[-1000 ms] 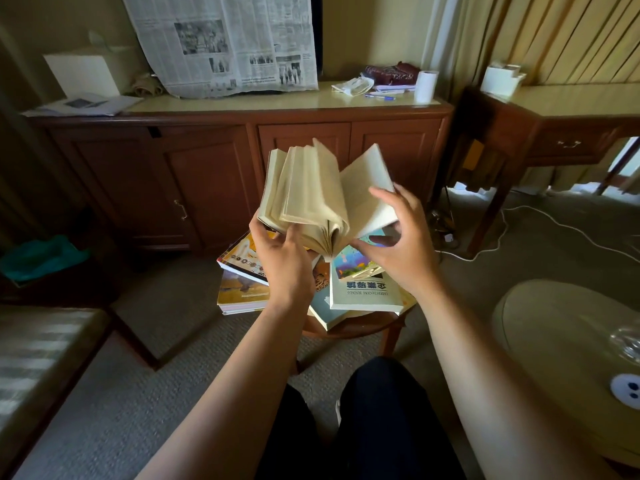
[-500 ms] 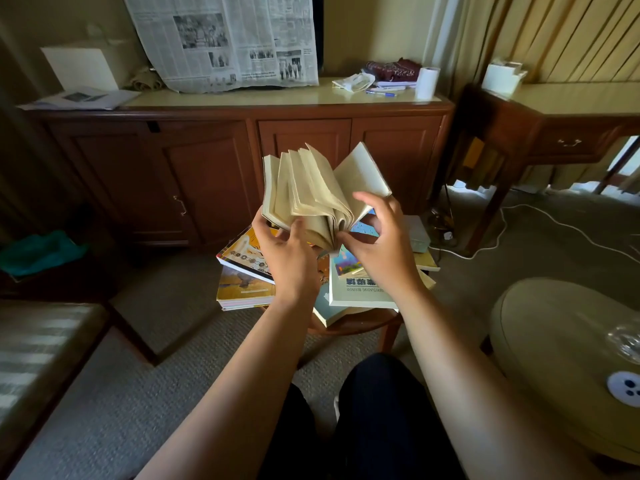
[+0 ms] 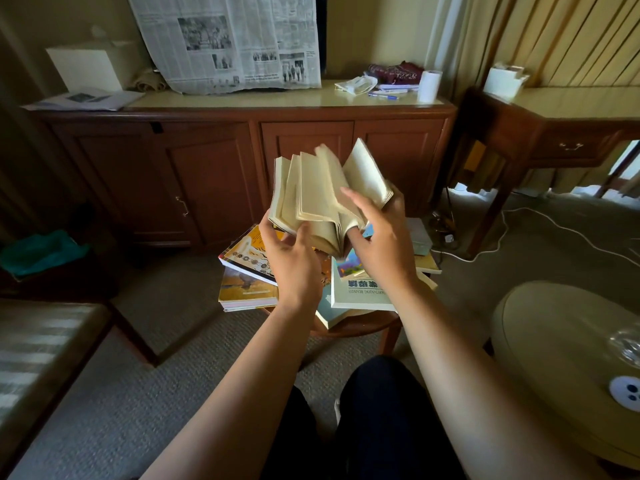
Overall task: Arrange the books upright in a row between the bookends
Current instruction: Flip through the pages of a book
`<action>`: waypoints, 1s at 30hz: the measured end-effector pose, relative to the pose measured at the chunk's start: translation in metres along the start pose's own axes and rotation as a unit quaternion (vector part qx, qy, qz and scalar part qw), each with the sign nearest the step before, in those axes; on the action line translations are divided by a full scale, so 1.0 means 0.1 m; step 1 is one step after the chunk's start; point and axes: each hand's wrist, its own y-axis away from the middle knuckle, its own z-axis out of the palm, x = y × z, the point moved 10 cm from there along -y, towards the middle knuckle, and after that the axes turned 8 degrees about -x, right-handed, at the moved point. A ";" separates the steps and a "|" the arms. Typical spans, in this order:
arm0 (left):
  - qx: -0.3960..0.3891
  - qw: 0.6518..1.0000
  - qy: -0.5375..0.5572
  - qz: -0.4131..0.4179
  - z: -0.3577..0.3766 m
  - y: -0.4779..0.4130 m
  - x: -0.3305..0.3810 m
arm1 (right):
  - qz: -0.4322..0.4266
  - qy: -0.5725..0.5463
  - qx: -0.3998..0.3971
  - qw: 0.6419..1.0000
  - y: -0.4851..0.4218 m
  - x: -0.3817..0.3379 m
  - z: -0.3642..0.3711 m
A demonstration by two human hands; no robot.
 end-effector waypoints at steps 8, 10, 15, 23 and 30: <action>-0.015 1.000 -0.007 -0.001 0.02 -0.05 0.05 | 0.210 -0.220 0.094 0.948 0.17 0.51 -0.03; -0.014 1.000 -0.022 0.006 0.03 -0.03 0.04 | 0.241 -0.255 0.129 0.928 0.19 0.55 -0.07; -0.022 1.000 -0.012 0.001 0.04 0.01 -0.02 | 0.216 -0.279 0.130 0.927 0.19 0.45 -0.12; -0.038 0.999 -0.025 -0.015 0.11 0.01 0.02 | 0.074 -0.211 0.074 0.972 0.18 -0.01 -0.14; -0.056 0.997 -0.032 -0.043 0.18 0.05 -0.01 | 0.012 -0.119 -0.086 0.989 0.04 -0.08 0.14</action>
